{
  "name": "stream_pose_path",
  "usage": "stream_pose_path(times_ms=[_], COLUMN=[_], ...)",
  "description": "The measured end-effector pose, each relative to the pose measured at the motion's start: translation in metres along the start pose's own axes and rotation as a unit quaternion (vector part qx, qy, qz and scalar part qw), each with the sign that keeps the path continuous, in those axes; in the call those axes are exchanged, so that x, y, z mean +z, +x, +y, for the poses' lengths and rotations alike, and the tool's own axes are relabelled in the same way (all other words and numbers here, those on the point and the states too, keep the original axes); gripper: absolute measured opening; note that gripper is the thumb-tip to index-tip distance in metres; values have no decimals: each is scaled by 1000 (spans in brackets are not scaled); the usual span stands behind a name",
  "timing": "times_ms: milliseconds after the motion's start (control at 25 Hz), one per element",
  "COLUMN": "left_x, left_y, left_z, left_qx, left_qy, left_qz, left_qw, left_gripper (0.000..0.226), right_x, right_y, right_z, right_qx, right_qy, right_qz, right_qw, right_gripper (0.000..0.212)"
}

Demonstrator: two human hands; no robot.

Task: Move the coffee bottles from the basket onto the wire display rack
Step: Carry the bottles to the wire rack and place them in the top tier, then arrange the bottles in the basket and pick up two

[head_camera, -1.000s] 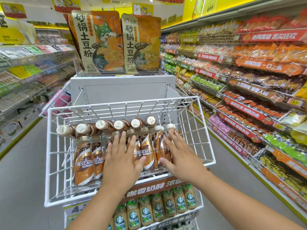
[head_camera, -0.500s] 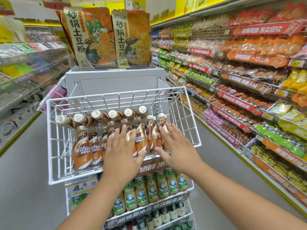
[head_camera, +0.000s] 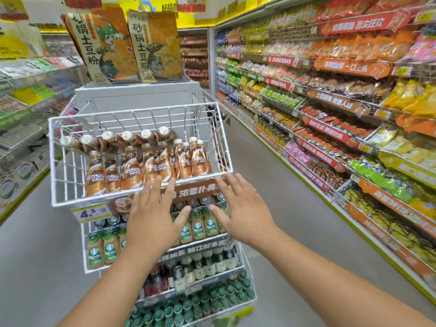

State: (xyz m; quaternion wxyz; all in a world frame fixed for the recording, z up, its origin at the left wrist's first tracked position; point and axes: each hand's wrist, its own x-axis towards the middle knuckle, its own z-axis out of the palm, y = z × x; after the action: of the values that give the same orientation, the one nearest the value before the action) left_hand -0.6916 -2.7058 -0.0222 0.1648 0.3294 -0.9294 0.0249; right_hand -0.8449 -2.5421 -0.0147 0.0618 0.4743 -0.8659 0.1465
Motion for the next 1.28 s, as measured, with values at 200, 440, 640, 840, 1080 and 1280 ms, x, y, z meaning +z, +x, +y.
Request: stream_pose_path(times_ms=[200,440,640,840,1080,1280], left_x=[-12,-15,-11,0,-3,-7], left_y=[-47,-72,-95,-136,-207,-280], left_z=[54,93,133,206,316,417], left_qx=[45,132,221,315,416,472], left_qy=[-1,-34,-85,-118,-172,-178], left_qz=[-14,1,-11,-31,-62,-72], left_qw=[999,991,972,941,891,860], left_gripper=[83,80,80,84,82,88], right_x=[-19,-39,-46,-52,-85,-108], right_y=[-71,-145,-218,-313,-434,-538], right_z=[28,48,58,75,108,151], right_qx=[36,127,233,337,440,499], right_qy=[-5,-15,-22,-43,-74,-88], right_qz=[3,25,29,30,87,97], right_qw=[999,991,972,940,891,856], right_gripper=[78,78,78,77,79,78])
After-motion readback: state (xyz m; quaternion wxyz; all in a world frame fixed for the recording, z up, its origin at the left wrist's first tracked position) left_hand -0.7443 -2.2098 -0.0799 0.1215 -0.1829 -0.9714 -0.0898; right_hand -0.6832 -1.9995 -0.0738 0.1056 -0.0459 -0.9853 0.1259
